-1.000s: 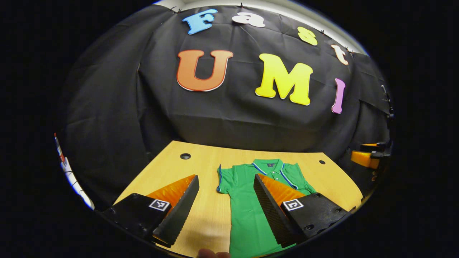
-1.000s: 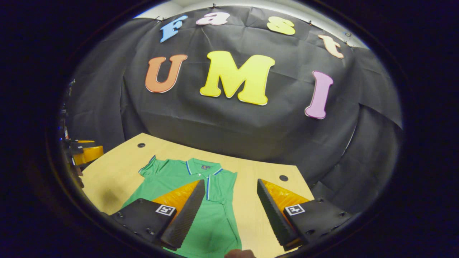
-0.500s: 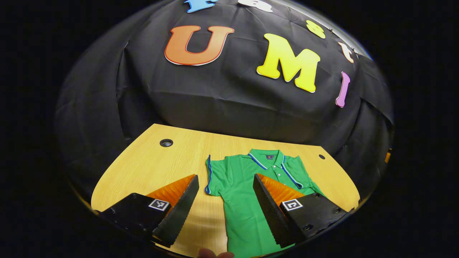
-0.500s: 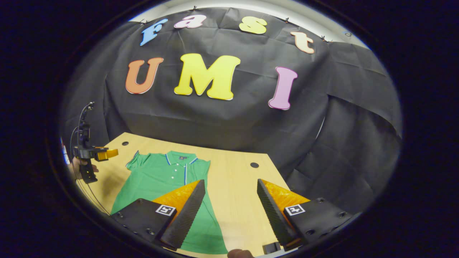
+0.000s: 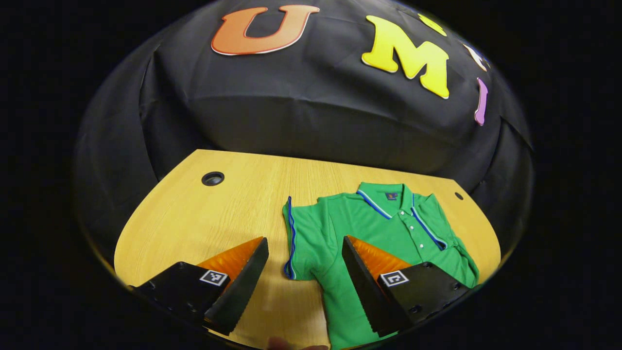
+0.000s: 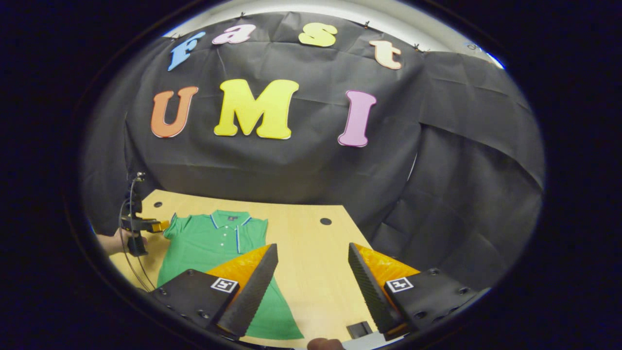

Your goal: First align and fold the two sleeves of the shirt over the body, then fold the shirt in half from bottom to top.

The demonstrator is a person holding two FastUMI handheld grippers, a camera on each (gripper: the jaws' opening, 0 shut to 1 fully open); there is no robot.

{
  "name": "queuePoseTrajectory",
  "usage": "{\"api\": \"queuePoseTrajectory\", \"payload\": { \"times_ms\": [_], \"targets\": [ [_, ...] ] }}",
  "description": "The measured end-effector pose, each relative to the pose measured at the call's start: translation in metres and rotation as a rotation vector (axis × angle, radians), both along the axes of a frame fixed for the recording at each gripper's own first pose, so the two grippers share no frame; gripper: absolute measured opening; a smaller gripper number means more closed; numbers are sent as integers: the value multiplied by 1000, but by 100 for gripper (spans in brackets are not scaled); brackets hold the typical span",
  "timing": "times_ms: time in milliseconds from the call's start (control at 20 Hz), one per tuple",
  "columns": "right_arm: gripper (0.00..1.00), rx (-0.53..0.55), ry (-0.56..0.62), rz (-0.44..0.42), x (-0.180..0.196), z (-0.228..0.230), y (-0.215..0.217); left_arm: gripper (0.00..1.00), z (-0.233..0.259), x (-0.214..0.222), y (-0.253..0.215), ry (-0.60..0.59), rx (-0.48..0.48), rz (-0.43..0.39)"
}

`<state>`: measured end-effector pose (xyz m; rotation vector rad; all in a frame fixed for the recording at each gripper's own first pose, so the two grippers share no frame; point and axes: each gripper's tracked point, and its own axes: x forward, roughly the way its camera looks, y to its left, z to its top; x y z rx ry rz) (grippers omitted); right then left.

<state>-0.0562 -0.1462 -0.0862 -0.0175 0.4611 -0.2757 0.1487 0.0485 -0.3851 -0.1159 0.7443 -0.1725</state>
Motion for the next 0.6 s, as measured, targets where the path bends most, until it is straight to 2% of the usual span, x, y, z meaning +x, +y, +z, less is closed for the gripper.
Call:
{"api": "queuePoseTrajectory", "payload": {
  "times_ms": [150,300,350,400,450,500,600],
  "targets": [
    [95,4,-4,-21,-1,5,-7,96,-21,10,5,33,23,-9],
    [94,-4,7,-29,-4,0,-12,94,-30,20,8,48,3,-2],
    [94,0,16,-33,-6,-2,-13,89,-34,23,9,54,8,-3],
    [94,6,23,-38,-6,-5,-14,97,-38,23,10,58,14,-9],
    [93,9,29,-43,-7,-7,-16,94,-39,25,8,64,23,-16],
    [94,10,33,-46,-7,-9,-18,81,-41,26,5,68,29,-27],
    [94,12,35,-50,-4,-11,-21,74,-48,27,1,83,50,-48]
  ]
}}
